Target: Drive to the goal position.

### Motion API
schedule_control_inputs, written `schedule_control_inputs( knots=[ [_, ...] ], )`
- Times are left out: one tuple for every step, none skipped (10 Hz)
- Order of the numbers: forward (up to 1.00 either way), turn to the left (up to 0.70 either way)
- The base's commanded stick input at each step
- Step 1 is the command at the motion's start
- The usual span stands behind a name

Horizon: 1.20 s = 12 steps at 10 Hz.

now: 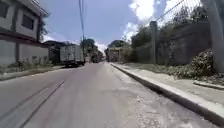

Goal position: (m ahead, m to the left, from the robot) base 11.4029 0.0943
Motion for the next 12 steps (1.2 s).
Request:
schedule_control_inputs(
  knots=[
    [1.00,0.00],
    [1.00,0.00],
    [1.00,0.00],
    [1.00,0.00],
    [1.00,0.00],
    [1.00,0.00],
    [1.00,0.00],
    [1.00,0.00],
    [1.00,0.00],
    [1.00,0.00],
    [1.00,0.00],
    [1.00,0.00]
  ],
)
